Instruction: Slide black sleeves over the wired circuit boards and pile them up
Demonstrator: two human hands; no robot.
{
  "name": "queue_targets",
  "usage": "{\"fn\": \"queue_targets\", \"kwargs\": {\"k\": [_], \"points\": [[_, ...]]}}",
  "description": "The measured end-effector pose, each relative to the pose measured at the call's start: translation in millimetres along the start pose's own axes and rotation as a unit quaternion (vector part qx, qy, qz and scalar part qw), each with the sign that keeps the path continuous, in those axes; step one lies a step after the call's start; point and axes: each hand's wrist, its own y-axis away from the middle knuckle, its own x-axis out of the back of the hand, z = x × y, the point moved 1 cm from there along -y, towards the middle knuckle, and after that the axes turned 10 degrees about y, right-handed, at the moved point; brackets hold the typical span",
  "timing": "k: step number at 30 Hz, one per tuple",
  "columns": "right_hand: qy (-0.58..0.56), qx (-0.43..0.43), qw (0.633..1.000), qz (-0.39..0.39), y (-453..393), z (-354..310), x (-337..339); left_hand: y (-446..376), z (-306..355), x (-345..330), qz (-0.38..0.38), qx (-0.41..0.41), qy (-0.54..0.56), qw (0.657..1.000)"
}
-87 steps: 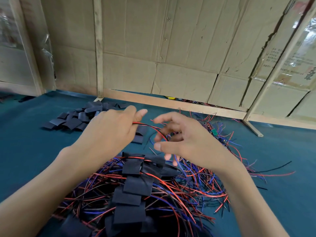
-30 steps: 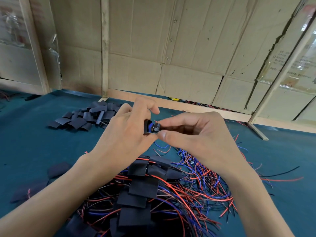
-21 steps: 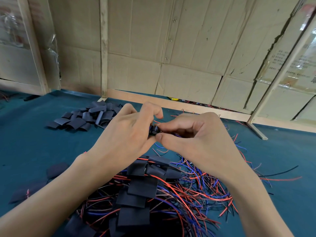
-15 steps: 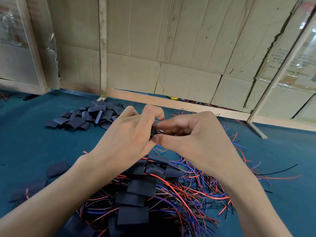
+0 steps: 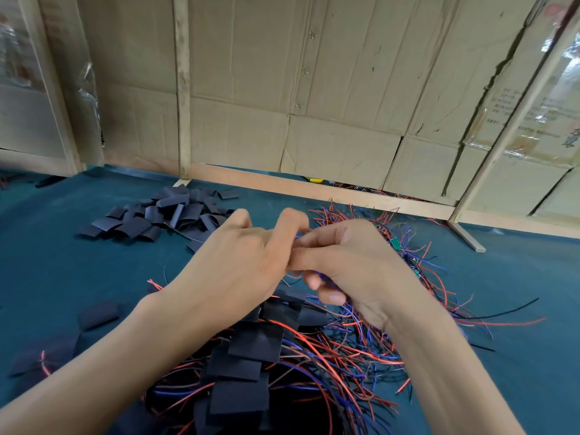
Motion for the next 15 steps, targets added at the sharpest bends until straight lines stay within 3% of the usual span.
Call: {"fn": "queue_targets", "kwargs": {"k": [3,5,7,10,13,15], "points": [[0.001,0.015,1.000,-0.014,-3,2,-7,-1,0,3,-0.016,0.000,-0.003,1.000],[0.022,0.024,0.998,-0.051,-1,0,0,-1,4,5,-0.085,0.024,-0.012,0.996],[0.076,0.026,0.996,-0.040,0,2,22,3,5,10,-0.179,0.106,0.037,0.977],[0.107,-0.004,0.982,0.158,-4,19,76,12,7,18,-0.323,0.164,0.091,0.928],[0.141,-0.032,0.921,0.362,-7,55,122,12,5,29,-0.311,0.158,0.092,0.933],[0.127,-0.033,0.912,0.388,-13,77,136,7,0,38,-0.292,0.177,0.150,0.928]]}}
